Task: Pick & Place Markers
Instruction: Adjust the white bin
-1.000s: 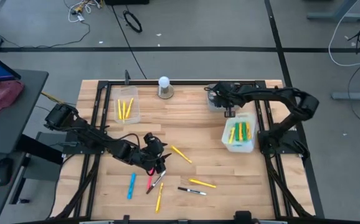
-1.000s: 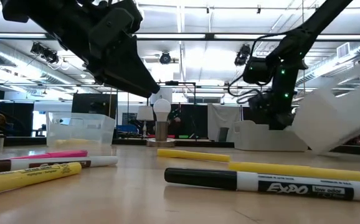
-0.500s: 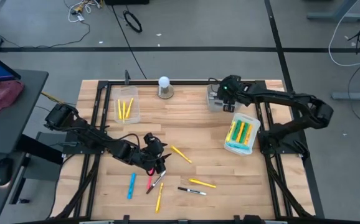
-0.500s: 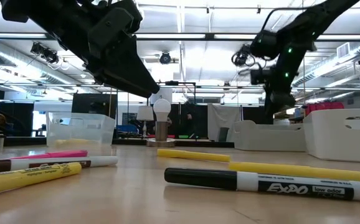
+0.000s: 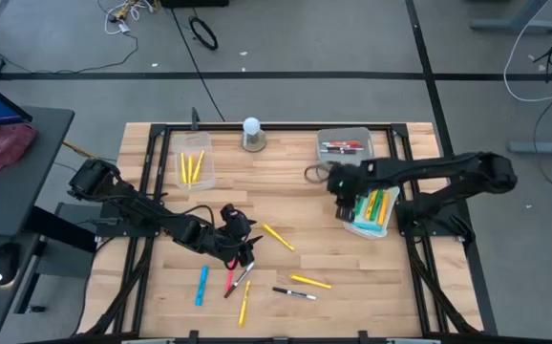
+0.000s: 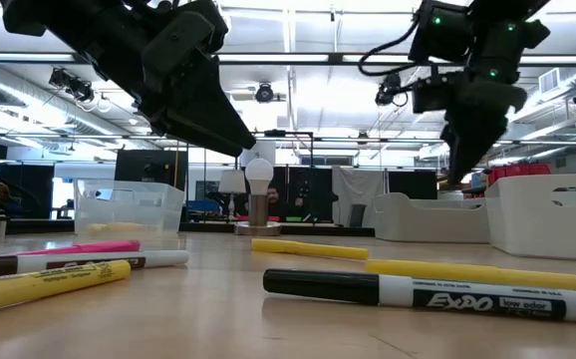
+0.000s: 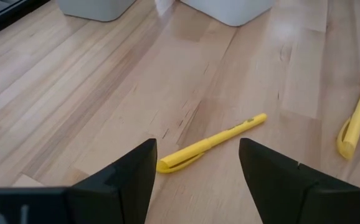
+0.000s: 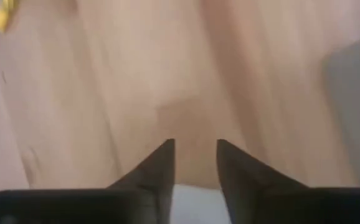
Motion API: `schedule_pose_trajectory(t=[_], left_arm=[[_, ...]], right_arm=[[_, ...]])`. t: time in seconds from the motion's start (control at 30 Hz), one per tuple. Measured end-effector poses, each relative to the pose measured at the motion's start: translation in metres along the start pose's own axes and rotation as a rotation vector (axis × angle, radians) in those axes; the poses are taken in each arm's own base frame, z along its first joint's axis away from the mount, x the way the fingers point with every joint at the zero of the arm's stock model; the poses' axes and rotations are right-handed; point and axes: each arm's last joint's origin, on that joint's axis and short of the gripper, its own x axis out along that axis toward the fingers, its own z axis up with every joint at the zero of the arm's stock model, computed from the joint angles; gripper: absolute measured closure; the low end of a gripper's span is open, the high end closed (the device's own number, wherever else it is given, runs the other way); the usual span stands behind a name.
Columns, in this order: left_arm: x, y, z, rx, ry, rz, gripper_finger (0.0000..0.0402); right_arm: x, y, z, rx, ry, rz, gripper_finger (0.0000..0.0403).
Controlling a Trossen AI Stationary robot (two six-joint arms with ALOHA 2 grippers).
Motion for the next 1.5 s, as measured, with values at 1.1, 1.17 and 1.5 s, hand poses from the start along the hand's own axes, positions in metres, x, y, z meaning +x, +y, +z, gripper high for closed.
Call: schedule_pose_trajectory(t=[1.1,1.17,1.5], left_arm=[[0.000,0.000,0.000,-0.018,0.002,0.001,0.0168],[0.000,0.000,-0.001,-0.017,0.002,0.002,0.0168],[0.000,0.000,-0.001,-0.018,0.003,0.002,0.0168]], right_arm=[[-0.071,0.049,-0.068,0.315,0.304,-0.073,0.0401],[-0.072,0.048,-0.072,0.341,0.333,-0.107,0.0401],[-0.048,0.063,-0.066,0.263,0.436,-0.109,0.0402]])
